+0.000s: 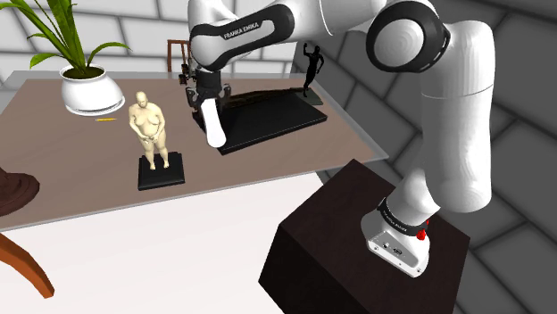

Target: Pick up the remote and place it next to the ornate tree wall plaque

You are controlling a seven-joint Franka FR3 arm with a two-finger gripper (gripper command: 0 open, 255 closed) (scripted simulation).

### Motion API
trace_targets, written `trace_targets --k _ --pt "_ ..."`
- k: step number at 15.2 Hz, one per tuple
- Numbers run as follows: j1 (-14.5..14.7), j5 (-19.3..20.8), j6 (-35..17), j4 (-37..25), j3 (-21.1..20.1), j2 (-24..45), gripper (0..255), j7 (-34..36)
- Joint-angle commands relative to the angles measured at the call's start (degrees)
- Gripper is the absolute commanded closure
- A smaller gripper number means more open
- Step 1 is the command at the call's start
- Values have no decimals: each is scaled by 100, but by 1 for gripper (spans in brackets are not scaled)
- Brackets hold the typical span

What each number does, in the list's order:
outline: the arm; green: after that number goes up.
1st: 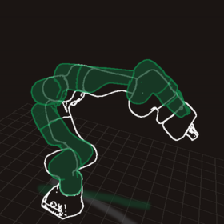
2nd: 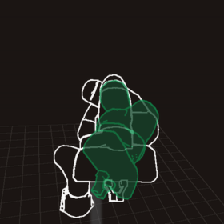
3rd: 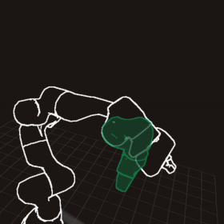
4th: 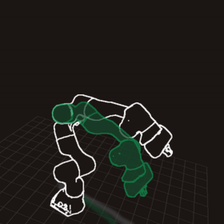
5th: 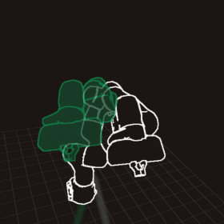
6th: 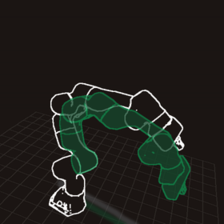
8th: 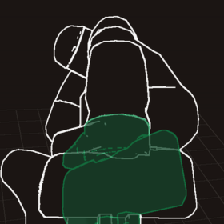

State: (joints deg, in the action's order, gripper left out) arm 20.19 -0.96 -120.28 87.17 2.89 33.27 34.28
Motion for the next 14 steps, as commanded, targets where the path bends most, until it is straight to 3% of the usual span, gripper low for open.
trace_targets --k 1,14 --pt "2 -2 -140 90 -3 60 255 3" --pt "-9 -25 -850 261 -20 600 255 -2"
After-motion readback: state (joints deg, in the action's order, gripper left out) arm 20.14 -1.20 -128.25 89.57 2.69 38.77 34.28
